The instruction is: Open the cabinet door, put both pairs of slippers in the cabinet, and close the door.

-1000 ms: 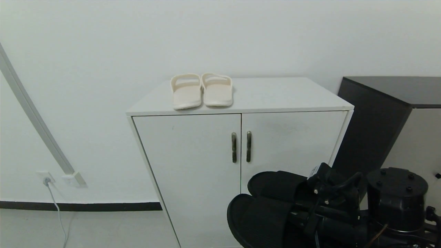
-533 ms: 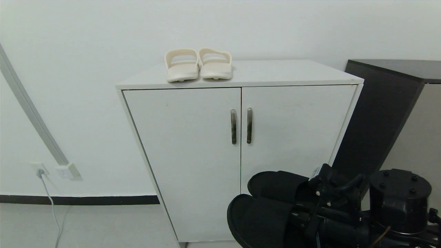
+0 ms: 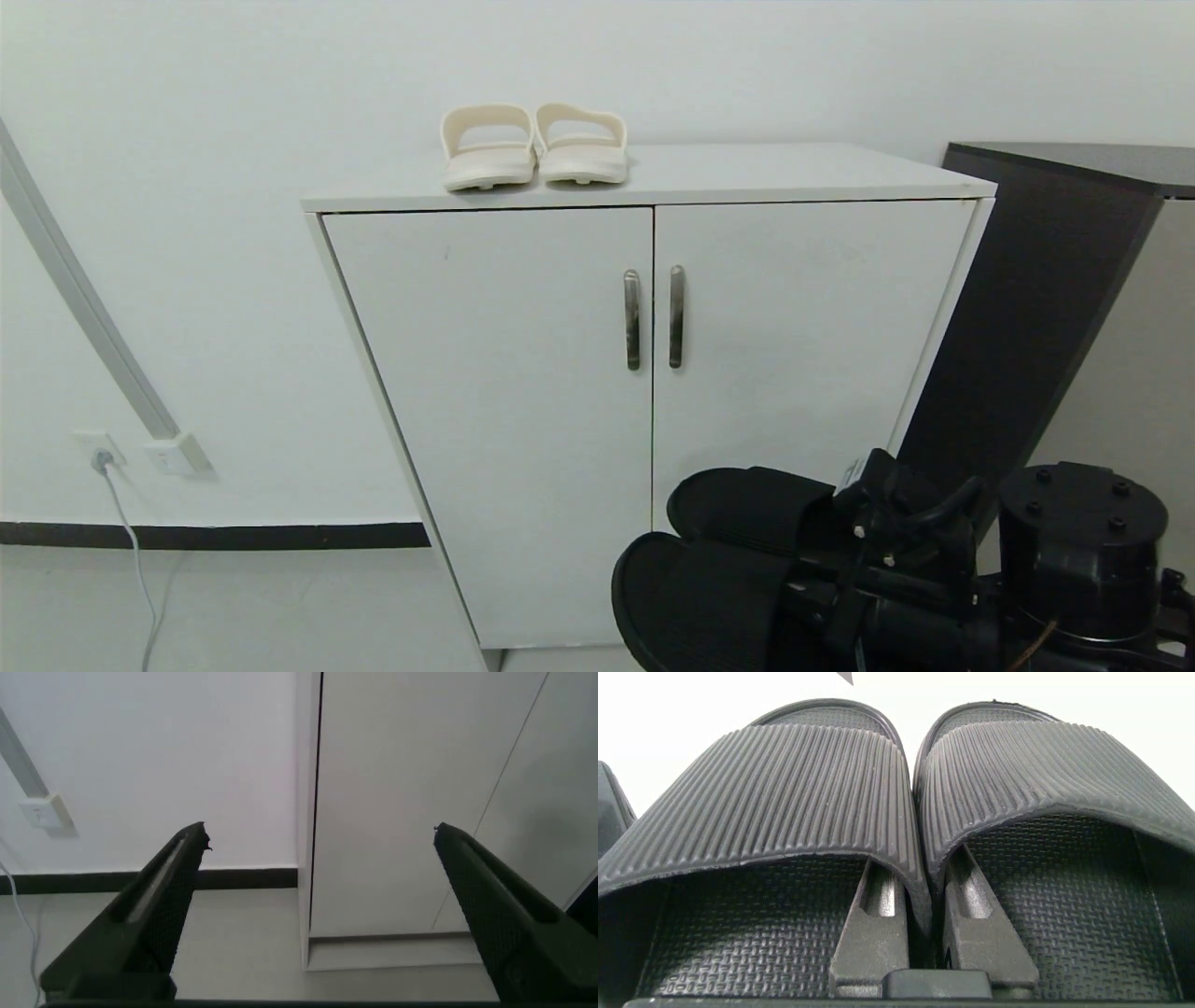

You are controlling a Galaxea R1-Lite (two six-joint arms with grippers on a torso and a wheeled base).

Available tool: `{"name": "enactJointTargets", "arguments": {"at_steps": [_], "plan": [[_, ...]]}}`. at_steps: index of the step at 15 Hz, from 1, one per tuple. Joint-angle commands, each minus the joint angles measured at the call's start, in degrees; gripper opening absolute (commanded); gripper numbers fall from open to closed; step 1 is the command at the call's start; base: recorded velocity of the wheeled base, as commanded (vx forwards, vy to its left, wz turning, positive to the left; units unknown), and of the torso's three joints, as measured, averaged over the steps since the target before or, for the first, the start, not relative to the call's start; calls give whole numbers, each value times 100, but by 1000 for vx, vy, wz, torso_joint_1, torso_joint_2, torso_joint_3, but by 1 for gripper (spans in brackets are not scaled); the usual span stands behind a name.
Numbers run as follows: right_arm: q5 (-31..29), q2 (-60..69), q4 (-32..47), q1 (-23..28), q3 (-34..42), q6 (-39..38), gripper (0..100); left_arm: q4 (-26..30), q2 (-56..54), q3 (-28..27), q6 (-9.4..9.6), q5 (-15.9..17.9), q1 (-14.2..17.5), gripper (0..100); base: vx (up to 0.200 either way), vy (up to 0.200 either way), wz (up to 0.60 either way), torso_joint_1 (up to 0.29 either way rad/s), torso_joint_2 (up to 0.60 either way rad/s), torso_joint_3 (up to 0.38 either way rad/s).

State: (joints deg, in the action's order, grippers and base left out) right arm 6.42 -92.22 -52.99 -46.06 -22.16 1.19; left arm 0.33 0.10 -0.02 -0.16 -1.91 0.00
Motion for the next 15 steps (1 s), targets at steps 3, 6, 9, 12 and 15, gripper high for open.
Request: {"name": "enactJointTargets", "arguments": {"at_steps": [3,6,9,12,15], "plan": [[8,11,-1,0,10,-5,0,2,52,-15,25,-55,9,100,0,0,0,-9,11,22],[26,2,-1,0,45,-5,0,37,720,-903,-19,-28,9,100,0,0,0,-9,124,100],[17,-15,-18,-9,63,4,0,-77,1563,-1184,-125,455,-53,100,0,0,0,0,0,0],[26,-15,-27,-17,72,4,0,-226,2082,-1316,-125,1255,-53,100,0,0,0,0,0,0],[26,2,-27,-53,81,48,0,-745,3198,-1738,-116,1993,-62,100,0,0,0,0,0,0]]}}
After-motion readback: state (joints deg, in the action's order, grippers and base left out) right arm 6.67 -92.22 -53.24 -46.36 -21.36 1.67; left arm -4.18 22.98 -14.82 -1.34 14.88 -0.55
